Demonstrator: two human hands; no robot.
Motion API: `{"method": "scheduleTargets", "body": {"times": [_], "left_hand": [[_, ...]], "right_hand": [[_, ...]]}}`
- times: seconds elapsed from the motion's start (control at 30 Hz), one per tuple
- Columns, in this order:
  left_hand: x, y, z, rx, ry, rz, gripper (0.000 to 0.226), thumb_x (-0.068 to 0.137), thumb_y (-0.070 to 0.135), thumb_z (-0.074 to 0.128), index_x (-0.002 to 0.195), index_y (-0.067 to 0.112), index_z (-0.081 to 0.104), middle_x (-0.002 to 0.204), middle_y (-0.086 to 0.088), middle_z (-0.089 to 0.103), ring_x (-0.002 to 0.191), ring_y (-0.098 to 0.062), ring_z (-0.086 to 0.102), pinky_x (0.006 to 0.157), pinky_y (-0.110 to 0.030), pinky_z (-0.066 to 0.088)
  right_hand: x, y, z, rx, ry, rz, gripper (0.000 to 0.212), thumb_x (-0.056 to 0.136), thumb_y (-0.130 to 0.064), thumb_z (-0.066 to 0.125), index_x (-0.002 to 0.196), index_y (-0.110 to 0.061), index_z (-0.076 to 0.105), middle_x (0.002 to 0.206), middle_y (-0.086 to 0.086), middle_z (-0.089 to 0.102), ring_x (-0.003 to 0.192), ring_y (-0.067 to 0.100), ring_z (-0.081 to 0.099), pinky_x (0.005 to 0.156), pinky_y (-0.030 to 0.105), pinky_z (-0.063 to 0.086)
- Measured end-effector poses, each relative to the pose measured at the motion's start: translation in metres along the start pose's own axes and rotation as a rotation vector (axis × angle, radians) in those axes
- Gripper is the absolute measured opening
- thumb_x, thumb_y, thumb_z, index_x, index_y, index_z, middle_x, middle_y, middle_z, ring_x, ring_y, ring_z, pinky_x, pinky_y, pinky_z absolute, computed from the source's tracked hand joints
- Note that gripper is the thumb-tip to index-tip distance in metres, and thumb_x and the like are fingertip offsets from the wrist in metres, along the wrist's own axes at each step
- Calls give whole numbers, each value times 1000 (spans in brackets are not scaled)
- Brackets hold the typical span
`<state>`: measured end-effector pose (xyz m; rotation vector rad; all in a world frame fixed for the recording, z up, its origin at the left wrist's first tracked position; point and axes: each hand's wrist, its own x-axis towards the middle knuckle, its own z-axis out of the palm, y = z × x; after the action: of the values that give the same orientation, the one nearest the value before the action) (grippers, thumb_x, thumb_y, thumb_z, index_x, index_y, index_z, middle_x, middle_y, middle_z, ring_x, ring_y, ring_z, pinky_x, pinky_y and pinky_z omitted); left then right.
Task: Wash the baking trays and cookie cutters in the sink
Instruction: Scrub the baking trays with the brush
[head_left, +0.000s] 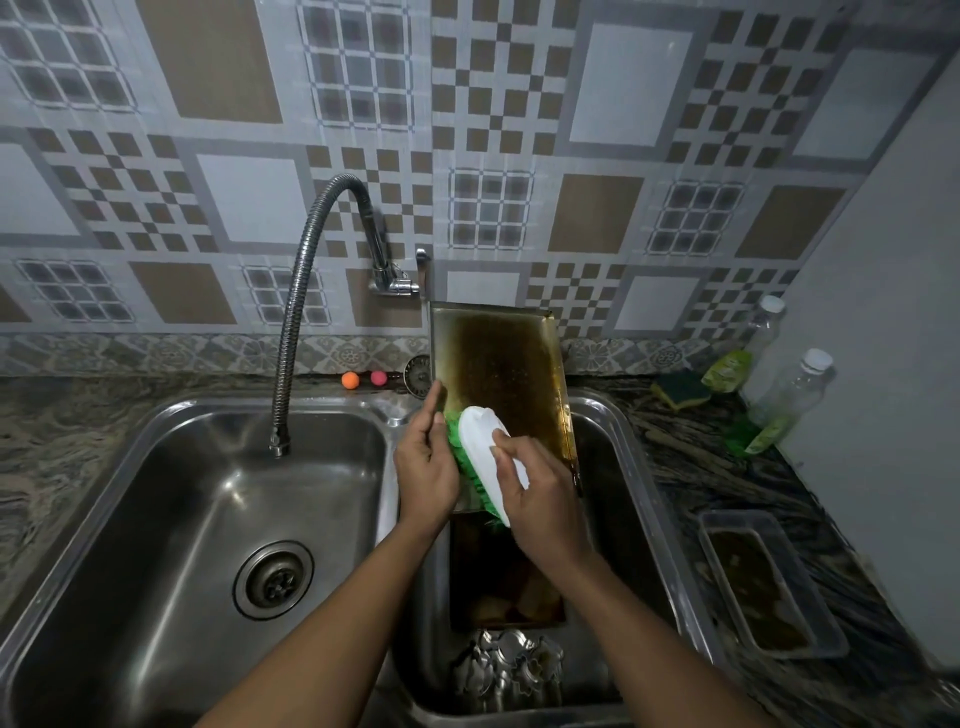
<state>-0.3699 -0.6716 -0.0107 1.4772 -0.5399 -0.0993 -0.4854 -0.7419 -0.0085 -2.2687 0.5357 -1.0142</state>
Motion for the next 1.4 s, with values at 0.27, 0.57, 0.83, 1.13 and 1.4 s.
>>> {"method": "scheduleTargets", "body": {"times": [0.27,0.57,0.83,1.13,1.4], "left_hand": [[-7,-8,-5,-33,-8,-22,40,103,4,40,142,9,49,142,-2,54,130,1,49,103,-10,38],[-3,-2,-2,-129,-72,-115,42,103,1,36,139,14,52,139,1,57,129,-3,51,110,-21,39],[-8,-11,-5,-94,-76,-132,39,104,5,39,139,16,53,139,3,58,128,0,51,109,-18,39],[0,4,-1,-215,-74,-191,39,104,5,38,136,20,54,138,3,57,128,-2,51,102,-15,42],[-3,-2,-7,-104,-101,-166,37,104,5,39,135,11,57,133,2,61,119,10,53,95,-3,39]], "right_hand": [[8,41,-38,-98,41,29,26,97,-32,51,112,-18,67,106,0,69,96,17,66,75,34,54],[8,12,-33,-75,-253,-269,22,98,-36,55,116,-28,65,95,-9,65,81,15,67,58,36,54],[24,19,-53,3,-262,-174,22,94,-32,61,110,-22,71,95,-9,70,83,6,66,65,35,54],[24,-4,-38,76,-303,-117,23,93,-28,63,110,-16,73,107,-7,72,98,1,66,78,31,55],[34,-1,-74,-44,-604,-152,23,88,-39,65,103,-24,75,100,-14,73,86,-5,66,71,24,55]]}}
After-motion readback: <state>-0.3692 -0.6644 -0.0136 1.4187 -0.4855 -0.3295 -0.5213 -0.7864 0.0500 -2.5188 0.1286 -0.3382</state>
